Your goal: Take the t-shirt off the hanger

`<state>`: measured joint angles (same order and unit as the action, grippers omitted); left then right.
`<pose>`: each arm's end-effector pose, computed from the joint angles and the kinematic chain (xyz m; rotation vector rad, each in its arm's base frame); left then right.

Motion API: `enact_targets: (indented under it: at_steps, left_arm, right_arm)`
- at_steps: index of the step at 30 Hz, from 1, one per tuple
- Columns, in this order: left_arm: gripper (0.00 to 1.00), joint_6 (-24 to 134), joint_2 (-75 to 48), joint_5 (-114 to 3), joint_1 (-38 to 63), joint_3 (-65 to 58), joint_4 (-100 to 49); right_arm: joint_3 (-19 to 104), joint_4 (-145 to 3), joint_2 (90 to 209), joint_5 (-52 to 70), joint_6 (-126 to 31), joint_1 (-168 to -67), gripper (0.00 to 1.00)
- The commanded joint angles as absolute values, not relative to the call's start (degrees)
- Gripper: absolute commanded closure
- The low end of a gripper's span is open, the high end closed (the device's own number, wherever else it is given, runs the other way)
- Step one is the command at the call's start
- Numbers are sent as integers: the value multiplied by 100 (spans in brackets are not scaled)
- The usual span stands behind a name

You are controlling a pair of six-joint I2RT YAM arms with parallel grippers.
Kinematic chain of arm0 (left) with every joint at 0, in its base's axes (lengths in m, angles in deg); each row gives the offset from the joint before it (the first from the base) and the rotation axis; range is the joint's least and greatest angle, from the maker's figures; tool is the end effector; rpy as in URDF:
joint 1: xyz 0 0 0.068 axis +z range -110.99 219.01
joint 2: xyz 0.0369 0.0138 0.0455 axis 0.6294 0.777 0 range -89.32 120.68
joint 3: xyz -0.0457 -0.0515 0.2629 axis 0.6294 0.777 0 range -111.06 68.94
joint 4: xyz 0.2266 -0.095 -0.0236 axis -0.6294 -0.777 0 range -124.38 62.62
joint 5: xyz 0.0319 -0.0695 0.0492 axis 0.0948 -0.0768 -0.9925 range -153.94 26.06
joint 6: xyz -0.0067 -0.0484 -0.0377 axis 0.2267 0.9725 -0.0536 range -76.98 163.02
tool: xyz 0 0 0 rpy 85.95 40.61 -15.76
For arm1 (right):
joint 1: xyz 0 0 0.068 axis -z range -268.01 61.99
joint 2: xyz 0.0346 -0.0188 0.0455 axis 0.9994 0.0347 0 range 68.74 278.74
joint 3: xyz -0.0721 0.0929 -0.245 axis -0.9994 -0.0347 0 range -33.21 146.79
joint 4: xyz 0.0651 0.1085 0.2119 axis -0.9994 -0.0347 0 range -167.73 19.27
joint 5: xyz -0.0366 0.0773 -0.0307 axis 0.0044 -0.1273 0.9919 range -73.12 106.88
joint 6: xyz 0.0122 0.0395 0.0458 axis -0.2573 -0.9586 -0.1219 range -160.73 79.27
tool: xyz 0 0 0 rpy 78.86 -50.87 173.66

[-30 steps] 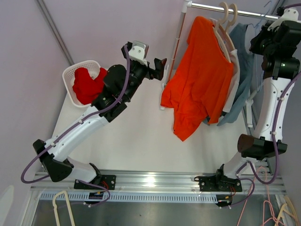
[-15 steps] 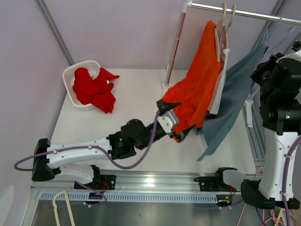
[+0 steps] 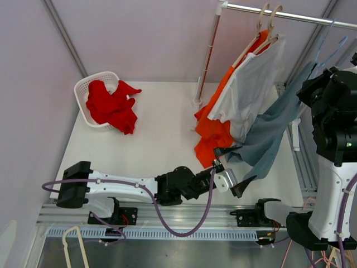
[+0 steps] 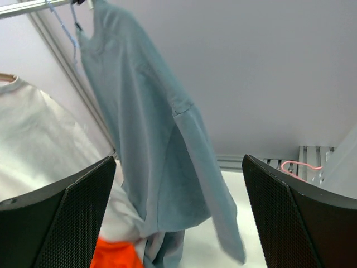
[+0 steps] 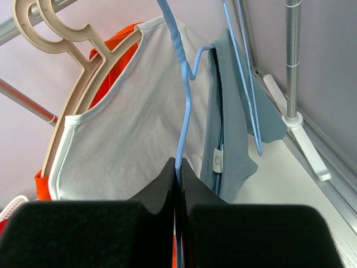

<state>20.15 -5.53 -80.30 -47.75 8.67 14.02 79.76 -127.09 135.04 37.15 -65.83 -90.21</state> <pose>0.0323 -0.3375 0.3748 0.9048 0.9486 -0.7779 0.1446 -0.0105 0.5424 0.5922 1.6250 0.0435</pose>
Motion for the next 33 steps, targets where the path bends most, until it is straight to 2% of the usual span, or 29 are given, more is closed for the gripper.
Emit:
enact_targets:
  at_steps: [1,8,15,18,19,21,22,25,33]
  left_arm:
    - [1,1920,-363,-7802,-4809,435,1930]
    - [0,1920,322,-7880,-4800,-75,1805]
    - [2,2341,1192,-7784,-4607,-1112,1104]
    - [19,2597,1561,-8124,-4431,-1455,1015]
    - [33,2545,1641,-8465,-4414,-1490,1023]
    - [52,2466,1782,-8705,-4405,-1737,954]
    - [73,2422,1869,-8828,-4396,-1841,831]
    - [99,2413,1836,-9074,-4387,-1930,655]
    - [99,2298,624,-9268,-4826,-1123,716]
  right_arm:
    - [8236,-12513,13439,3596,-6701,-9065,100]
    - [8271,-12557,13369,3508,-6727,-9065,100]
    - [8456,-12689,13316,3306,-6745,-9065,100]
    - [8553,-12751,13316,3226,-6736,-9065,100]
    - [8588,-12768,13316,3226,-6736,-9056,100]
    - [8623,-12777,13316,3209,-6719,-9065,100]
    - [8632,-12786,13307,3209,-6710,-9056,100]
    - [8579,-12734,13334,3209,-6701,-9065,100]
    - [8009,-12111,13615,3577,-6403,-9065,100]
